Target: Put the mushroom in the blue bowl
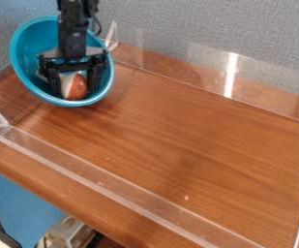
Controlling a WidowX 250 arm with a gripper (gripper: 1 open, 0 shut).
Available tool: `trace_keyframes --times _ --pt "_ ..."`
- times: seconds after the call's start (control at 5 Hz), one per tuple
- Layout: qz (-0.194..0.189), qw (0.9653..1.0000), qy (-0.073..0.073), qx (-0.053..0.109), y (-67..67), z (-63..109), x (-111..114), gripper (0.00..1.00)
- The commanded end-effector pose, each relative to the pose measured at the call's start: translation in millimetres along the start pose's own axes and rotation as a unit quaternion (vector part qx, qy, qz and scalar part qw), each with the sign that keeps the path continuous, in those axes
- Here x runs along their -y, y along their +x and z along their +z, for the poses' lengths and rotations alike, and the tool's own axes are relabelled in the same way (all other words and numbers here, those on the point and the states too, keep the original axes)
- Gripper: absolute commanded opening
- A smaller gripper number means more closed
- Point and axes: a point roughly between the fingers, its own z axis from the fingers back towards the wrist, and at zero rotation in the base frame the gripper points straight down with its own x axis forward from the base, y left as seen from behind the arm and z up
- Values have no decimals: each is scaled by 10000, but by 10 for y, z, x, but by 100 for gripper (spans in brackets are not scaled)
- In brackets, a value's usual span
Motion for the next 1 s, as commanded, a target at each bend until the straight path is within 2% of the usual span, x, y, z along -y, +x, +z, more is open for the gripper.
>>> trace_keyframes --times 0.0,0.2,0.4,0.8 --pt "-253 9987 -194 409 239 216 -37 100" --pt "-45 9989 -176 437 288 323 -64 100" --pt "-203 9979 -294 545 148 505 42 100" --pt "-389 9951 -497 757 96 718 138 100"
